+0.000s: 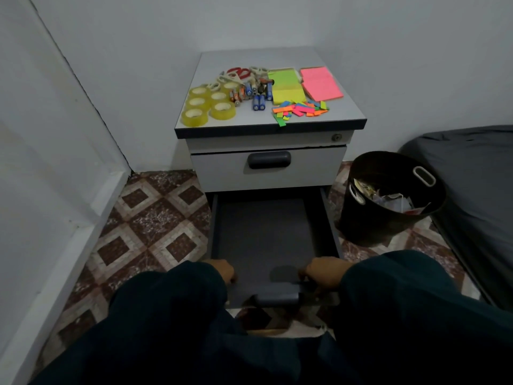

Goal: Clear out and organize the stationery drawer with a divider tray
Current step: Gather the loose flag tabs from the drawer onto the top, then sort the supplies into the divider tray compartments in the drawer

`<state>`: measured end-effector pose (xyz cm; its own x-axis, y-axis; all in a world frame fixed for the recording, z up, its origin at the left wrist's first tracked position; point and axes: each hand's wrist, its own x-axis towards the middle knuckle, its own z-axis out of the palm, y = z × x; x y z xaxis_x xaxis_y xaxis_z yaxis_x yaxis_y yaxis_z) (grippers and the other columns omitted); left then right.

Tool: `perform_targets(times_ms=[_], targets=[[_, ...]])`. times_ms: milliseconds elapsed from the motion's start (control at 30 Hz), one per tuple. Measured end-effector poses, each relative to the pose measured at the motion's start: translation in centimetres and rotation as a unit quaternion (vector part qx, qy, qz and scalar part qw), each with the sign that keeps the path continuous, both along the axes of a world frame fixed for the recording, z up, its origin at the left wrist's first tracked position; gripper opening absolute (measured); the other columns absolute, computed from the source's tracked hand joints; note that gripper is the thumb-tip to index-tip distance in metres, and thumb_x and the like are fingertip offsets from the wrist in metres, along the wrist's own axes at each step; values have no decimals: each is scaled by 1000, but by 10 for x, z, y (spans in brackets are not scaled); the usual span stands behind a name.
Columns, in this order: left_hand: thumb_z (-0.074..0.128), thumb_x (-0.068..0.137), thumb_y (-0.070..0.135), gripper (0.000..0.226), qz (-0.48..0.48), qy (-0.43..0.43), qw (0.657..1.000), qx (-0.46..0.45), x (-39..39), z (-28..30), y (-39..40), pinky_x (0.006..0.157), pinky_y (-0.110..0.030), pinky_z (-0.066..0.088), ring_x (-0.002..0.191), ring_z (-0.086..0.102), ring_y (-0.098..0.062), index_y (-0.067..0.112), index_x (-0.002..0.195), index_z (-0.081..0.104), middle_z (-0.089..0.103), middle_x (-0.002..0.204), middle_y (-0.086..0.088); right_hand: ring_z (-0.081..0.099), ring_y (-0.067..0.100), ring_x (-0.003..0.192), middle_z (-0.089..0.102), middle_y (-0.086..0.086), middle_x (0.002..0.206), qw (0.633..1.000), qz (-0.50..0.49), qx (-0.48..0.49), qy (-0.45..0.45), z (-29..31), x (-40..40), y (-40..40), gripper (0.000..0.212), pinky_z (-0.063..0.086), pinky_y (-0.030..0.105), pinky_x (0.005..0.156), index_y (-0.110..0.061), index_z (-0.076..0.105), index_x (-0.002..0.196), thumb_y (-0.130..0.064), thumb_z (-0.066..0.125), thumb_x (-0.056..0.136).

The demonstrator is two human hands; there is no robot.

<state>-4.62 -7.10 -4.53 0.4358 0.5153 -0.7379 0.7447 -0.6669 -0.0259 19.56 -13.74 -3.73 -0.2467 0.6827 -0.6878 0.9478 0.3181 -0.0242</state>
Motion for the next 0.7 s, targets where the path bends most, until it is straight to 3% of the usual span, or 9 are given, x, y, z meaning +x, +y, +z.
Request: perform_targets(times_ms=[300,700], targets=[[55,92,14,43,-27,10,999,-21,4,-2,9,102,-36,42,124,48,-32,10,135,49,43,141,-14,55,34,110,54,18,124,996,78,-14,-29,0,2,9,42,45,39,93,-8,51,127,-29,57,91],[50,94,11,40,-67,42,997,-18,15,3,21,100,-37,45,121,50,-31,8,134,50,47,137,-15,57,29,108,56,14,122,998,66,-19,5,-10,11,26,43,46,39,96,-12,52,124,-33,60,88]])
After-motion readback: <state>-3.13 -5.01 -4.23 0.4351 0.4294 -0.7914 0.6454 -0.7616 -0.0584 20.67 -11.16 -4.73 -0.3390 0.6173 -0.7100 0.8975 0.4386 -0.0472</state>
